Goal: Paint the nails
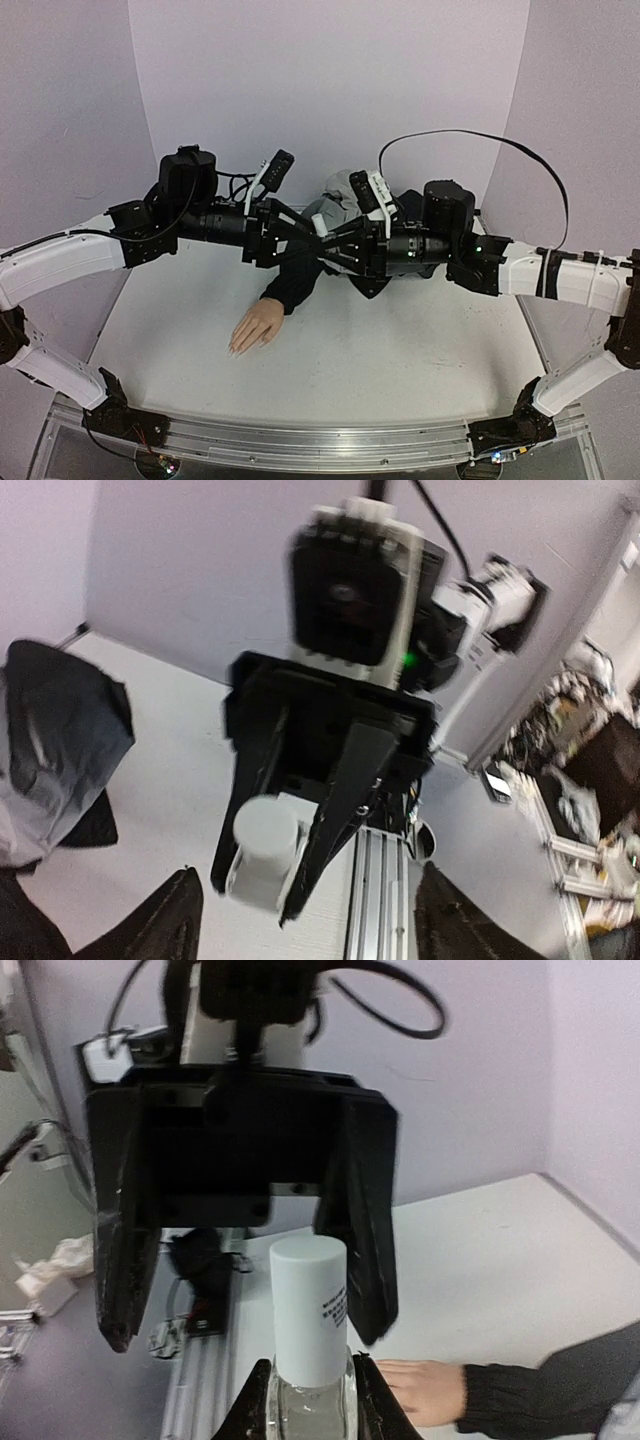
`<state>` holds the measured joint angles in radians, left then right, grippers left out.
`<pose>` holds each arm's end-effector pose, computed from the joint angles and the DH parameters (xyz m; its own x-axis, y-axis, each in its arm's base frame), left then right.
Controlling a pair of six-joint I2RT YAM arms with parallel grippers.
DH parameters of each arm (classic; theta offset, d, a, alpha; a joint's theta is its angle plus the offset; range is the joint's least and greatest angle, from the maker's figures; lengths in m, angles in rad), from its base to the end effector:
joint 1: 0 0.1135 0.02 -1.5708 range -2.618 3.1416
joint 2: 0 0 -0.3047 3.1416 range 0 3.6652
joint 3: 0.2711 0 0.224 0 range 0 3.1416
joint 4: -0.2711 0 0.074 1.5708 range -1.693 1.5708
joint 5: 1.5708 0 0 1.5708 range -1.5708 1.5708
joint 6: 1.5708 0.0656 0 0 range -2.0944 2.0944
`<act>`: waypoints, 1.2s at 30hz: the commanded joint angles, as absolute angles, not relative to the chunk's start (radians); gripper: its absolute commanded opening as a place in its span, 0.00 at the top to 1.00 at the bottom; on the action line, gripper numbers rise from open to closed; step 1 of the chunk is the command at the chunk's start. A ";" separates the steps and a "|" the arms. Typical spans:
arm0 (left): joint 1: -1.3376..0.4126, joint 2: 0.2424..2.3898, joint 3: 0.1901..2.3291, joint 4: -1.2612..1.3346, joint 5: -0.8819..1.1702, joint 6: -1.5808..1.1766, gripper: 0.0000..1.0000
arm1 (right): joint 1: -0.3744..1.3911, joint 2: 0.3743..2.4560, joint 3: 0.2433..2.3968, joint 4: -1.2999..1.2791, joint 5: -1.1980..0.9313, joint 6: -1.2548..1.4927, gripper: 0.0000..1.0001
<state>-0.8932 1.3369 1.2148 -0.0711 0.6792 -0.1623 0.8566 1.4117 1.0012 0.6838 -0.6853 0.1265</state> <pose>0.1520 -0.2546 0.4191 -0.2792 0.1464 -0.9490 0.9602 0.0316 -0.2776 0.1741 0.2642 0.4169 0.0512 0.2082 -0.9767 -0.9986 0.0205 -0.0480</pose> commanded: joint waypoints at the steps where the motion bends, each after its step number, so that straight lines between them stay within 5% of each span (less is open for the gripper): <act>1: -0.846 1.261 1.207 -0.117 0.430 -0.315 0.18 | 0.848 1.386 1.049 0.673 -0.235 0.010 1.00; 9: -0.843 1.348 1.326 -0.160 0.114 -0.597 0.12 | 0.906 1.511 1.164 0.649 0.174 -0.072 1.00; 17: -0.834 1.490 1.467 -0.158 0.076 -0.608 0.20 | 0.948 1.610 1.257 0.632 0.247 -0.108 1.00; 36: -0.834 1.604 1.525 -0.157 0.172 -0.575 0.89 | 0.949 1.637 1.287 0.634 0.149 -0.080 1.00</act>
<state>-0.8394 1.5929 1.4681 -0.1844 0.1246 -0.5957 0.9455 1.6550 1.2484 0.5625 0.1902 -0.0856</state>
